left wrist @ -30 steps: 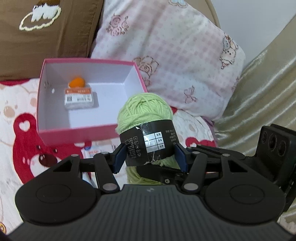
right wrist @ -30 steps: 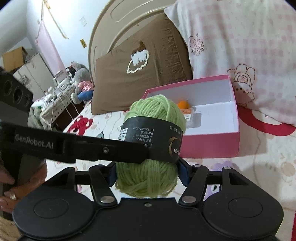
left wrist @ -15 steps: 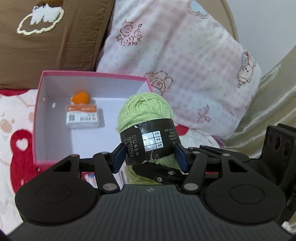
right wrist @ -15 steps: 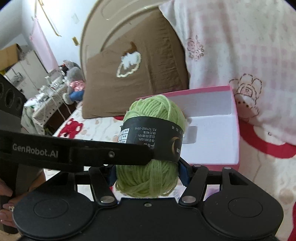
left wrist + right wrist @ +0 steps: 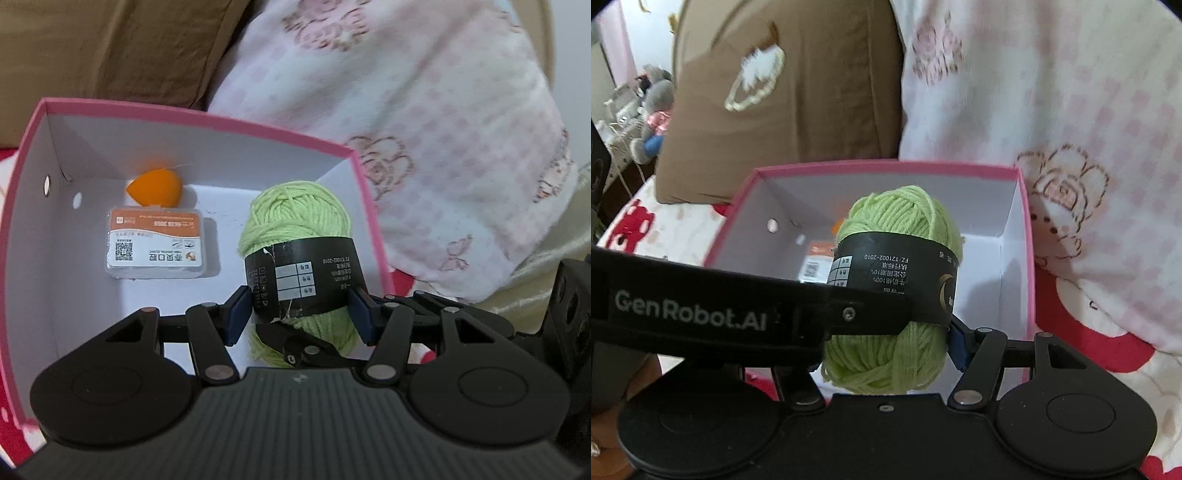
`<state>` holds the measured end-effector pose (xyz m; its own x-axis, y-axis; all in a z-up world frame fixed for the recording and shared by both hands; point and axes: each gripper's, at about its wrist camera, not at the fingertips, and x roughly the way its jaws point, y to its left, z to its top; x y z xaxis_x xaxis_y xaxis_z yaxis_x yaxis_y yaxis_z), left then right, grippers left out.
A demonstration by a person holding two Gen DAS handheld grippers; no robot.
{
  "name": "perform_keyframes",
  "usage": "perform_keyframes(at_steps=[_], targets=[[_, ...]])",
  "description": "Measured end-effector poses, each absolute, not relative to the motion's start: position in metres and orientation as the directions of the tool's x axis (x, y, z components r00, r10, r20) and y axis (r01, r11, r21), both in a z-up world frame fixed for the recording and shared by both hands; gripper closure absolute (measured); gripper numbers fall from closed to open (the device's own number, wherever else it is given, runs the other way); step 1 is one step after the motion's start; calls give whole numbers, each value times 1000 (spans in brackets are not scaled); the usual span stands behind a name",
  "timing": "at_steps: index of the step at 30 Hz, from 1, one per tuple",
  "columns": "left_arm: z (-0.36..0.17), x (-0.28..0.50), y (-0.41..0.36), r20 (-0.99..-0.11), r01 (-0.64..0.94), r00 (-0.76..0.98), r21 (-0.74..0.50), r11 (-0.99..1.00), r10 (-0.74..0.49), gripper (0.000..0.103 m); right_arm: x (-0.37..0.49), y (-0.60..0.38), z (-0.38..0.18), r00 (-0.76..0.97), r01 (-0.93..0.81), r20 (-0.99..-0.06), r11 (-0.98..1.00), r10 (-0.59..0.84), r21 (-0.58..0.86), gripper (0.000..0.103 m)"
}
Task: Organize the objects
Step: 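Lift the green yarn ball with the left gripper into the pink box, then open the left gripper to release the yarn ball and withdraw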
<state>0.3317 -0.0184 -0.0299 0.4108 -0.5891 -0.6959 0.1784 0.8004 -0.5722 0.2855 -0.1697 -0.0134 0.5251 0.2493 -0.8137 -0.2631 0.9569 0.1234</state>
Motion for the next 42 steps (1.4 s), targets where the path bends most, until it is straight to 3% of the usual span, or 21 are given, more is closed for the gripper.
perform_keyframes(at_steps=[8,18,22,30,34,38,42], targets=[[-52,354,-22,-706,137,394,-588,797,-589,50,302,-152,-41,559,-285,-819,958,132,-40,36],[-75,375,-28,-714,96,384,-600,794,-586,51,322,-155,-62,539,-299,-834,952,117,-60,36],[-70,372,-37,-724,162,410,-540,826,-554,55,325,-153,-64,522,-308,-848,948,92,-86,36],[-78,375,-29,-723,104,408,-571,815,-558,55,324,-157,-60,469,-400,-873,913,132,-77,34],[-84,373,-31,-726,51,392,-596,801,-565,54,306,-162,-51,520,-407,-842,909,147,-92,40],[-85,370,-46,-717,72,409,-591,803,-564,54,299,-169,-55,560,-397,-819,907,121,-137,63],[-84,372,-58,-701,93,443,-585,806,-559,54,300,-177,-53,593,-378,-796,914,119,-145,71]])
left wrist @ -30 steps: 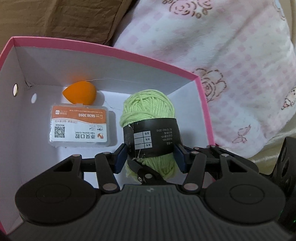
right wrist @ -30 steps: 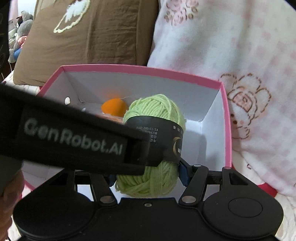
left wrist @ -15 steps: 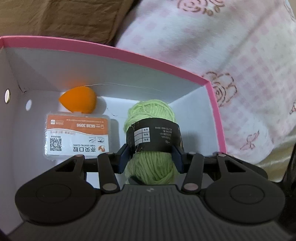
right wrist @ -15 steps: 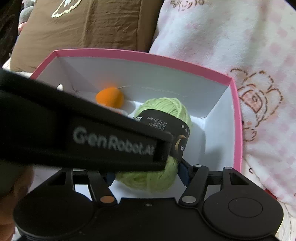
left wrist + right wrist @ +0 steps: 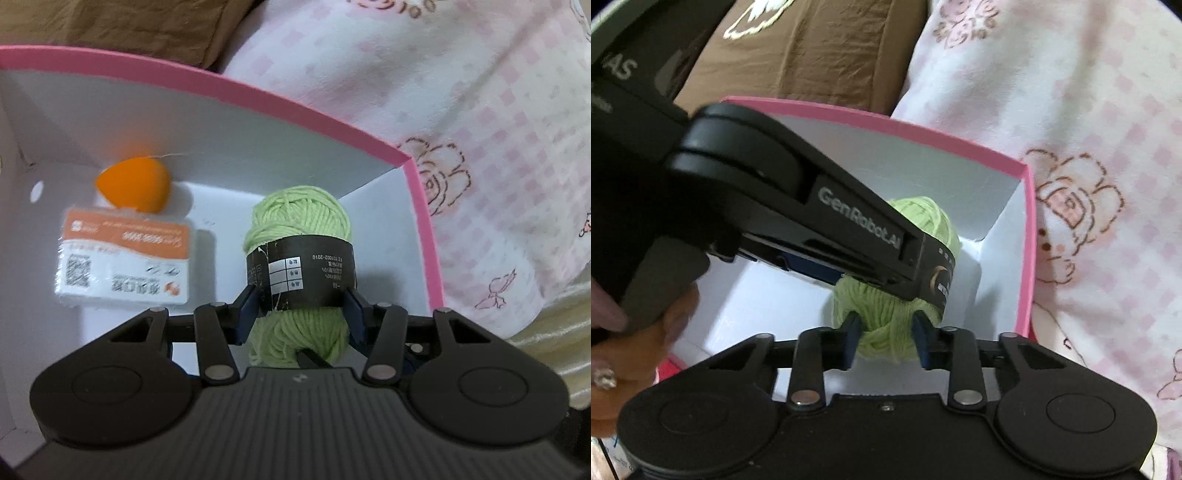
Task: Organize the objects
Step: 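Open the left gripper to release the yarn ball and withdraw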
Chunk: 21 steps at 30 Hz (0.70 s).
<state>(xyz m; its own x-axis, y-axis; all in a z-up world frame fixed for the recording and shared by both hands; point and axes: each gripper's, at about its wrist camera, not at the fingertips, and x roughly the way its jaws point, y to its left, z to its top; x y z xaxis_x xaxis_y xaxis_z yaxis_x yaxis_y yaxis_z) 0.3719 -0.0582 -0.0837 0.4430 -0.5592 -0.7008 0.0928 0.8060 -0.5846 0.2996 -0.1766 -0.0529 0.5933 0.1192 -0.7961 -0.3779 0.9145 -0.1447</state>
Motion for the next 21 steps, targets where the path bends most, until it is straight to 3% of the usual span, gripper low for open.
perform_keyframes(at_steps=[8,12,21], targets=[[-85,378,-66,-700,65,443,-598,799,-560,54,303,-171,-63,668,-325,-744,894,-14,-309,73],[-71,367,-61,-693,98,473,-572,814,-544,56,305,-174,-63,673,-320,-740,902,0,-290,72],[-41,333,-49,-729,208,513,-407,889,-453,56,303,-216,-32,563,-238,-796,966,221,100,67]])
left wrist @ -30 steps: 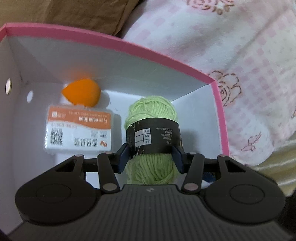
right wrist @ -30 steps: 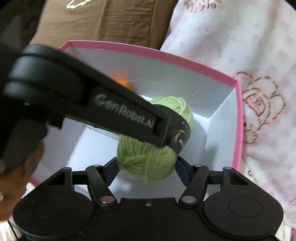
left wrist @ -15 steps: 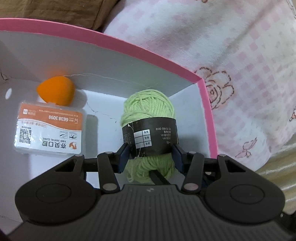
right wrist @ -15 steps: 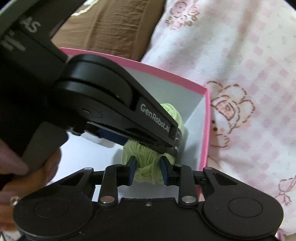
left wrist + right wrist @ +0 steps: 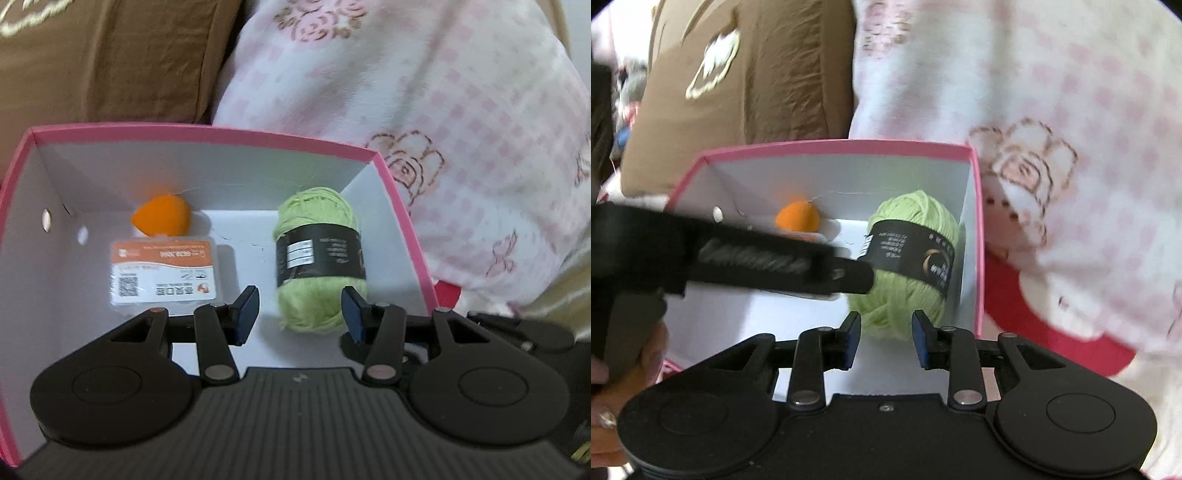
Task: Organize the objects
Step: 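Open the left gripper to release the yarn ball and withdraw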
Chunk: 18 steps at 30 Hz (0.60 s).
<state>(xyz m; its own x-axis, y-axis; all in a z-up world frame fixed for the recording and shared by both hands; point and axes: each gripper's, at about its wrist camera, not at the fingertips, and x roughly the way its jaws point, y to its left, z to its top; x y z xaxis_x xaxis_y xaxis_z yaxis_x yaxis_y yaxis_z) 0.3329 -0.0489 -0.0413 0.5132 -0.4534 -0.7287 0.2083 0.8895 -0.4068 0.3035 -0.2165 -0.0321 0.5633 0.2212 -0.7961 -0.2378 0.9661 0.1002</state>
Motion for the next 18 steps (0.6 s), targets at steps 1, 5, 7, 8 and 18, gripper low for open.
perform_keyframes(at_steps=[1,5,7,8,18], targets=[[-39,331,-46,-730,212,510,-406,889,-455,56,299,-219,-34,560,-239,-796,965,229,109,67],[-28,316,-39,-723,225,498,-427,876,-480,56,278,-216,-27,561,-253,-791,960,245,118,67],[-20,309,-41,-725,239,492,-421,875,-483,56,261,-214,-25,562,-272,-787,955,256,117,66],[-16,307,-41,-729,241,488,-417,876,-481,56,250,-220,-19,564,-281,-785,953,257,110,66],[29,269,-33,-749,255,485,-373,892,-452,53,232,-212,27,557,-369,-776,925,295,86,51]])
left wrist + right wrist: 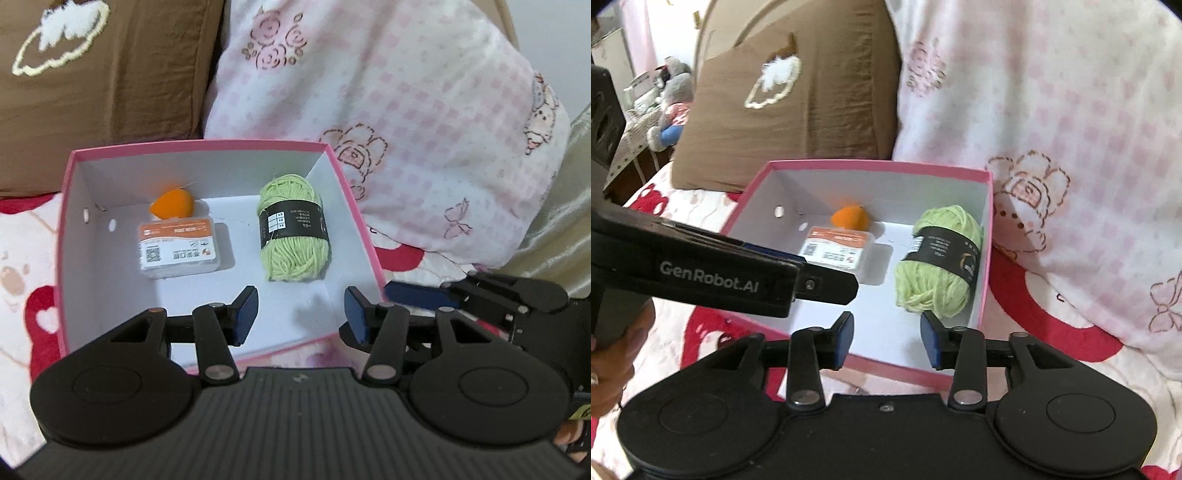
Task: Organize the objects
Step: 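Open the left gripper to release the yarn ball and withdraw, then move the left gripper to the blue-printed wipes pack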
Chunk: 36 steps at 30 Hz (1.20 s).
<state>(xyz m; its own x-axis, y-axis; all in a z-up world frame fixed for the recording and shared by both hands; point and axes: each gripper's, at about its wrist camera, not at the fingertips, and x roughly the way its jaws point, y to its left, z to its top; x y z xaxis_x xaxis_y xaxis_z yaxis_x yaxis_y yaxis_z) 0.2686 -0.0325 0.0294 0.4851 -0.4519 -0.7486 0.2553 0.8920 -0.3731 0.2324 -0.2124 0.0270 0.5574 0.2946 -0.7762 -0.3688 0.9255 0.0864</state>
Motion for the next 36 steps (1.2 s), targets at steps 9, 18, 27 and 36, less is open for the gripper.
perform_keyframes(at_steps=[9,18,27,36], targets=[[66,219,-18,-759,230,500,-349,908,-418,52,188,-208,64,585,-439,-743,897,325,46,24],[75,186,2,-755,184,496,-391,902,-429,39,177,-195,68,570,-431,-762,902,307,40,11],[68,162,6,-779,218,474,-347,912,-410,7,152,-179,68,592,-445,-758,895,275,-22,11],[58,136,9,-831,217,416,-304,928,-369,6,123,-172,69,578,-495,-761,868,294,-41,11]])
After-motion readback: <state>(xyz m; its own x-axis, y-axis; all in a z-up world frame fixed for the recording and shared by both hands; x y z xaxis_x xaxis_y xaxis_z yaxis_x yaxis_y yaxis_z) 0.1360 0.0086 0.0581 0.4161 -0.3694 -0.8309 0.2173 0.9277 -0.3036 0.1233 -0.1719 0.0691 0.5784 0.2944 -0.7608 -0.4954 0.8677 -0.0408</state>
